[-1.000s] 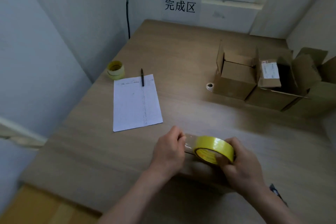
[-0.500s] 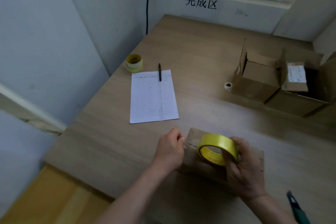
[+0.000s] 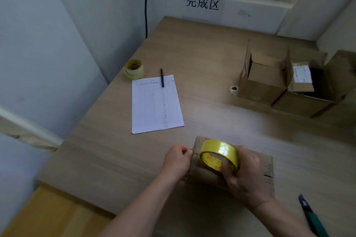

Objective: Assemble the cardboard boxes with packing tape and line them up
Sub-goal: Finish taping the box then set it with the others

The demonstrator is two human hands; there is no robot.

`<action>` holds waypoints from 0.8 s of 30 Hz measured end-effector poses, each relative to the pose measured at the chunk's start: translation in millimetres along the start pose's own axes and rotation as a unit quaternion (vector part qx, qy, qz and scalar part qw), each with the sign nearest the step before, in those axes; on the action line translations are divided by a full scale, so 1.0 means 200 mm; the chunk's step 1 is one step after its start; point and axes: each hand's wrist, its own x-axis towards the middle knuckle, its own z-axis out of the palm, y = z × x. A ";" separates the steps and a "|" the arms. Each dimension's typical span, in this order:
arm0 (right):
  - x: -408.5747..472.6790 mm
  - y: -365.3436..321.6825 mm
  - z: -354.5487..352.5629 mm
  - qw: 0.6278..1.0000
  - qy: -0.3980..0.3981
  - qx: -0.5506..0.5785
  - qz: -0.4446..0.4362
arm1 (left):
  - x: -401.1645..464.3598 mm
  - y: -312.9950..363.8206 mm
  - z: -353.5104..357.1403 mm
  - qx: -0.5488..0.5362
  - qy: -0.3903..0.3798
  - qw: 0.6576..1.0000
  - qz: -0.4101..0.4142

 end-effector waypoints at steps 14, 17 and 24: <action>0.05 -0.02 -0.09 0.968 -0.080 0.192 0.142 | -0.04 0.03 0.13 -0.252 -0.029 0.961 0.109; 0.11 -0.01 -0.24 0.903 -0.110 0.370 0.191 | -0.04 0.04 0.12 -0.218 -0.028 0.968 0.120; 0.14 0.12 -0.70 0.964 -0.200 -0.153 0.085 | -0.07 0.06 0.12 -0.156 -0.003 0.979 0.130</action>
